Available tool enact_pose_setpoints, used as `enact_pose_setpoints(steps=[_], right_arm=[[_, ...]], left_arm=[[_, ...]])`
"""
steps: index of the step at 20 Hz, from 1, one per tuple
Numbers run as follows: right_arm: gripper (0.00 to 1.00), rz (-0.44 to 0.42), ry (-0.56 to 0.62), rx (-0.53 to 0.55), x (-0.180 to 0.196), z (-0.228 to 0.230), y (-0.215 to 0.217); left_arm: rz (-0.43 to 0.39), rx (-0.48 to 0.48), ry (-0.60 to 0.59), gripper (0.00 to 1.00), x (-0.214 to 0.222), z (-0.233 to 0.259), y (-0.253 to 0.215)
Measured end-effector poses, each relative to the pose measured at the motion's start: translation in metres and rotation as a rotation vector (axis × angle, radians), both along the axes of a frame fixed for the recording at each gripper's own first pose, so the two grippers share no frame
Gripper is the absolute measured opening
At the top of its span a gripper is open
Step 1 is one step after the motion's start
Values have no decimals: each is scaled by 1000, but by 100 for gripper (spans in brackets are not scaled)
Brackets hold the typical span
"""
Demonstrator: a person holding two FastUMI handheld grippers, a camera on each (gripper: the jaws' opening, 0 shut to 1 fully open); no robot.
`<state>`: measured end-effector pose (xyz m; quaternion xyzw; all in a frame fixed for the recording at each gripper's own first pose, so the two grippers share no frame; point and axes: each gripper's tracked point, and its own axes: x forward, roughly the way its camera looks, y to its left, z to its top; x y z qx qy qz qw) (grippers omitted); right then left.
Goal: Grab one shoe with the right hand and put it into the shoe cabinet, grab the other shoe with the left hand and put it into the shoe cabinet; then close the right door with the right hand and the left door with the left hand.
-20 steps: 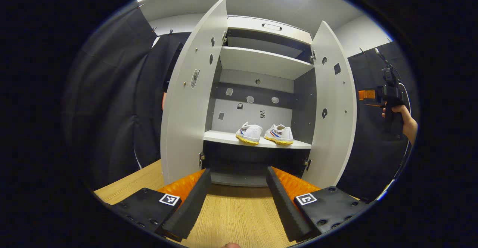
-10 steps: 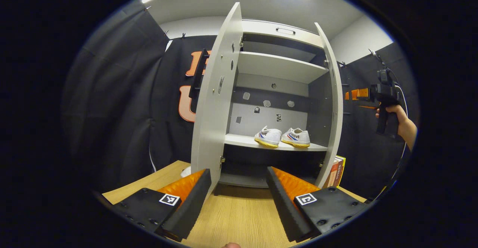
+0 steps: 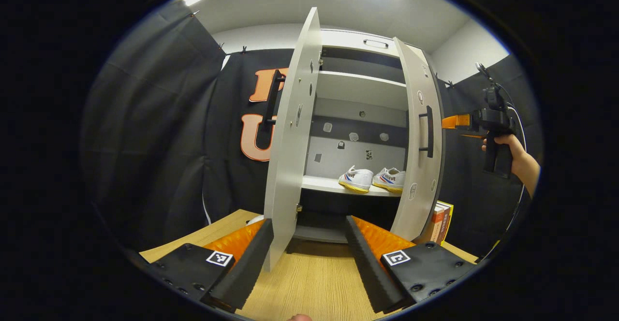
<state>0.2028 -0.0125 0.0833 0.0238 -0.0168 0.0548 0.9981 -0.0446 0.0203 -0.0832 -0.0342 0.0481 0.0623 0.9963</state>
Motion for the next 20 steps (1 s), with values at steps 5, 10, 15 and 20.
enact_pose_setpoints(steps=[5,10,15,20], right_arm=[[94,-9,8,-24,-43,-6,-6],[94,-21,8,-24,-104,-34,-2],[94,-44,27,7,-161,-82,3],[94,-88,124,22,-205,-156,-3]], left_arm=[[-44,-14,2,96,6,1,-16],[-114,-29,-1,97,16,5,-43],[-154,-36,-11,97,20,10,-65],[-157,-74,-3,96,19,7,-74]])
